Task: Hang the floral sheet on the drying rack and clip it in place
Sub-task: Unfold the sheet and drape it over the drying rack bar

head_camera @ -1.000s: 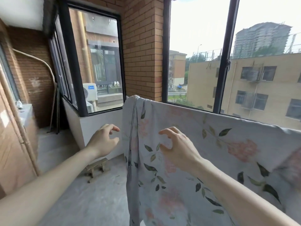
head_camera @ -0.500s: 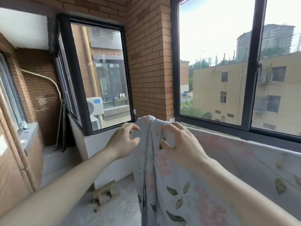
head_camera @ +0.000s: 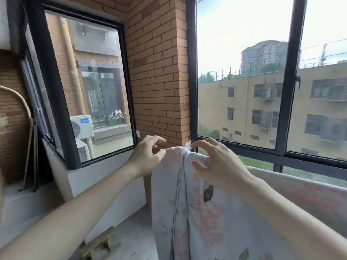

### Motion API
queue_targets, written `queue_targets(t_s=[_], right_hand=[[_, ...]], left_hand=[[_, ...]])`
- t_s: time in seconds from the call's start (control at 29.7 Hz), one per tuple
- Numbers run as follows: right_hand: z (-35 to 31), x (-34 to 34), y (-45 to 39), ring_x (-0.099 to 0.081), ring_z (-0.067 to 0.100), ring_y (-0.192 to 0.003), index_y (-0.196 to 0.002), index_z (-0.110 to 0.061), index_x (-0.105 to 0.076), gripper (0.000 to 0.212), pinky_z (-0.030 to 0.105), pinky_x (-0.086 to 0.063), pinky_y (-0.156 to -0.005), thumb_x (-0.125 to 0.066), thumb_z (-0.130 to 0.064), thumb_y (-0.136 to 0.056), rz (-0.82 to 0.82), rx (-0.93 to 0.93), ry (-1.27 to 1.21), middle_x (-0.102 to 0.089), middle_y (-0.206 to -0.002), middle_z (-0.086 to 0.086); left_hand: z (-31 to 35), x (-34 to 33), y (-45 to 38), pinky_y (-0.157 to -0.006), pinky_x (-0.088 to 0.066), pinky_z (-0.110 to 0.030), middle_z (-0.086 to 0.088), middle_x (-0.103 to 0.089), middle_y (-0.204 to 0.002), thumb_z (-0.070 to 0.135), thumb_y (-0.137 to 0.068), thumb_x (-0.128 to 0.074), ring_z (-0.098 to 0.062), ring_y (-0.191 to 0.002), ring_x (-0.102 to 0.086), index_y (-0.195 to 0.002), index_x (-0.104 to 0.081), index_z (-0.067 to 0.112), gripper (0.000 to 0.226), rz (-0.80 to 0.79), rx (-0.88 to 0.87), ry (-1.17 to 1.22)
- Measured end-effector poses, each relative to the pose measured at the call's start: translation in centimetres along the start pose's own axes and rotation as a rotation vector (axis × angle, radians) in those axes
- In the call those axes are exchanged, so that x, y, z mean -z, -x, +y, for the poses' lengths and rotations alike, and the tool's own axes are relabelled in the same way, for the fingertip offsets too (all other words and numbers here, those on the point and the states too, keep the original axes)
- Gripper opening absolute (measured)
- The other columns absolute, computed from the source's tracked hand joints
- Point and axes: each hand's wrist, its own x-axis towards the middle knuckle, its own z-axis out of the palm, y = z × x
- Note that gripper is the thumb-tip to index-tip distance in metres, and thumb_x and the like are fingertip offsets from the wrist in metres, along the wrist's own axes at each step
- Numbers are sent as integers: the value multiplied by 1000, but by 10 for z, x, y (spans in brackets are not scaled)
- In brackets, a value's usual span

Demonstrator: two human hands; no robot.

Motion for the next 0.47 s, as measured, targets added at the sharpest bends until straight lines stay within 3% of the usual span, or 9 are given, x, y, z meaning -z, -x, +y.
queue_targets(t_s=[0.1,0.13,0.2,0.27,0.37,0.47], right_hand=[[-5,-12,-14,-61,20,-115,-139,-41,-52,44,36,-51,-84,-54,-48,-96,-34,-108,100,-55,-141,-15],[-5,-15,-16,-64,21,-109,-137,-42,-55,41,35,-50,-79,-52,-50,-97,-32,-147,163,-60,-137,-14],[-7,-26,-19,-67,22,-91,-120,-41,-66,32,33,-49,-70,-47,-54,-98,13,-227,272,-72,-114,-11],[-9,-36,-22,-66,19,-73,-98,-35,-73,38,30,-50,-61,-44,-60,-98,71,-295,359,-73,-85,-10],[-9,-38,-22,-56,15,-54,-69,-28,-68,52,27,-44,-53,-45,-65,-96,138,-388,362,-61,-56,-9],[-12,-38,-23,-43,19,-44,-52,-18,-46,64,29,-37,-51,-46,-61,-98,179,-464,359,-40,-41,-2]], left_hand=[[-26,-4,-28,-92,-53,-29,15,-65,-118,34,-99,-62,-4,-106,-61,-118,-69,37,19,-176,-11,66],[-32,-5,-34,-88,-54,-25,17,-67,-114,36,-101,-61,-4,-105,-62,-116,-70,37,17,-246,-37,79],[-47,-8,-44,-76,-46,-13,24,-67,-108,37,-103,-60,0,-101,-61,-114,-71,37,16,-338,-121,70],[-63,-11,-59,-74,-48,-16,24,-69,-102,38,-100,-65,-1,-95,-63,-110,-73,37,12,-348,-229,104],[-74,-13,-79,-68,-56,-24,19,-73,-90,33,-92,-78,-7,-83,-68,-94,-81,34,4,-302,-374,206],[-79,-16,-91,-65,-60,-27,19,-74,-80,25,-88,-82,-9,-76,-69,-88,-84,28,4,-297,-456,290]])
